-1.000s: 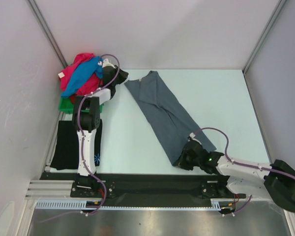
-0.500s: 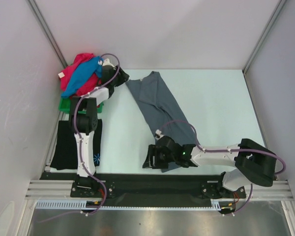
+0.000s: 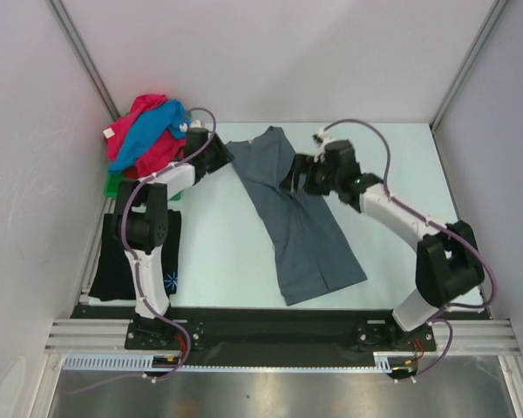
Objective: Fold and stack the t-shirts
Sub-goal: Fold the tshirt
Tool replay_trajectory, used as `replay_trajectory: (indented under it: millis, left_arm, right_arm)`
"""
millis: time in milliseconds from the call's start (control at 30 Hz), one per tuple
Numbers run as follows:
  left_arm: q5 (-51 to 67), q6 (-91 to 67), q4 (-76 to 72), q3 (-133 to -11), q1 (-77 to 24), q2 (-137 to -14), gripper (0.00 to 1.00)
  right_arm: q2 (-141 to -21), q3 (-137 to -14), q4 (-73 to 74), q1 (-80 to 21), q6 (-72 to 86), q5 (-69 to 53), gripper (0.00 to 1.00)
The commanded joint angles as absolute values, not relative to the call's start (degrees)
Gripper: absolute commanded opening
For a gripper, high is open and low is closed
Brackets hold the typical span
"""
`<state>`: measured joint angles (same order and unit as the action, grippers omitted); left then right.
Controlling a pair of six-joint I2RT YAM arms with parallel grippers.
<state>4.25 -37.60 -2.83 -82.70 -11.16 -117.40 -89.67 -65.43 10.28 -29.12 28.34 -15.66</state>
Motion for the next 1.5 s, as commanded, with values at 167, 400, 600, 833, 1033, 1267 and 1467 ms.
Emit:
replay_trajectory:
  millis: [167, 400, 600, 833, 1033, 1267, 1467]
  left_arm:
    - [1.06, -42.54, -0.44, -85.41, -12.48, -122.07, 0.66]
    - [3.24, -43.76, 2.37, -94.47, -11.95, -130.6, 0.66]
    - [4.3, -45.17, 1.85, -99.22, -10.29, -135.79, 0.61]
    - [7.91, -45.88, 1.58, -105.2, -9.14, -140.53, 0.35]
    - [10.81, -46.58, 0.97, -111.18, -8.88, -144.75, 0.15]
    - [13.71, -49.3, -3.07, -117.24, -8.88, -148.97, 0.15]
    - [14.5, -53.96, -8.69, -120.58, -9.58, -152.57, 0.13]
  right_arm:
    - [-119.06, -94.45, 7.64, -11.26, 21.44, -26.44, 0.88]
    - [-136.92, -114.59, 13.88, -9.58, 20.05, -32.08, 0.81]
    - [-141.59, -115.93, 13.18, -9.67, 19.69, -34.97, 0.73]
    - [-145.89, -117.6, 13.1, -10.55, 21.18, -36.21, 0.59]
    - [-147.83, -118.91, 12.48, -10.64, 22.93, -35.77, 0.47]
    - [-149.24, -119.01, 11.51, -10.46, 26.45, -33.58, 0.19]
    - [-145.56, -111.38, 7.05, -8.18, 31.1, -24.89, 0.0]
